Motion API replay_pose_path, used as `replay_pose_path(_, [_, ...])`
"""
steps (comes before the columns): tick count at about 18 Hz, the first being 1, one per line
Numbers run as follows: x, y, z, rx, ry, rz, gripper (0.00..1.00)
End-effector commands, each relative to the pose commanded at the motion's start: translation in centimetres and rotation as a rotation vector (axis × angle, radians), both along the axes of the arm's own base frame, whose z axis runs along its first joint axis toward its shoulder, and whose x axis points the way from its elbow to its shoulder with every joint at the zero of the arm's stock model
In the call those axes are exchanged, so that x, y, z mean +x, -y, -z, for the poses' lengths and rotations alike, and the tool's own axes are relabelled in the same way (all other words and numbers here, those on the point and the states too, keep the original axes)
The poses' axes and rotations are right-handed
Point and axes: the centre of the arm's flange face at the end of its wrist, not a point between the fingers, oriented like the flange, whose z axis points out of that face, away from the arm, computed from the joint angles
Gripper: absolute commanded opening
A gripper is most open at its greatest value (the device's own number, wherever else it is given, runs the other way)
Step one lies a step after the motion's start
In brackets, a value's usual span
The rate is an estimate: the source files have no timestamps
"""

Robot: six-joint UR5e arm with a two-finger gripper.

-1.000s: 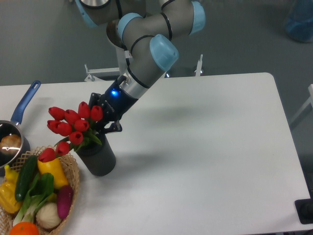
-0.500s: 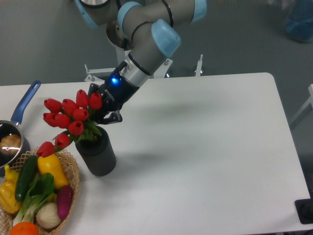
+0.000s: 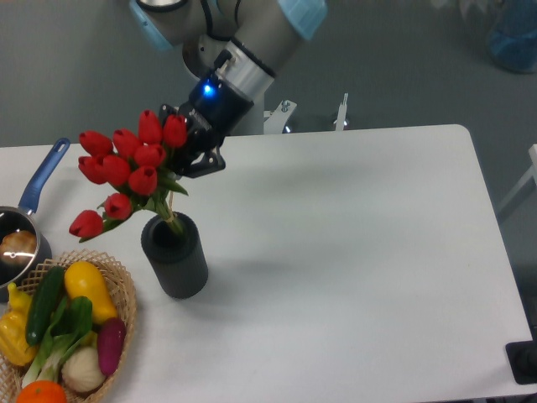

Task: Pick up the flowers from the vase
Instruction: 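Lift the tulip bunch up out of the black vase, then carry the held tulips away from the vase over the table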

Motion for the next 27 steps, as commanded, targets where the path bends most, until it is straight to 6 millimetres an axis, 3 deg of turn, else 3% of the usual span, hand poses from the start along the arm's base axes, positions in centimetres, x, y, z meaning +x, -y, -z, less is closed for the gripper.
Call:
replay_pose_path(12, [-2.2,1.1,-5.4,0.085,0.035,-0.067,0.00])
replay_pose_path(14, [-3.2,2.0,-6.2,0.093,0.025,-0.097,0.00])
replay_pose_path(17, [-6.4,4.2,-6.7,0.099,-0.010,-0.169,0.00])
replay_pose_path(23, [-11.2,7.4,-4.1,-0.130,-0.241,-0.317,0.00])
replay_pose_path(25, [-12.9,8.2,-2.7,-0.180,-0.238,-0.349,0.00])
replay_pose_path(27, [-15.4,10.4,-1.4,-0.200,-0.203,-0.403,0.02])
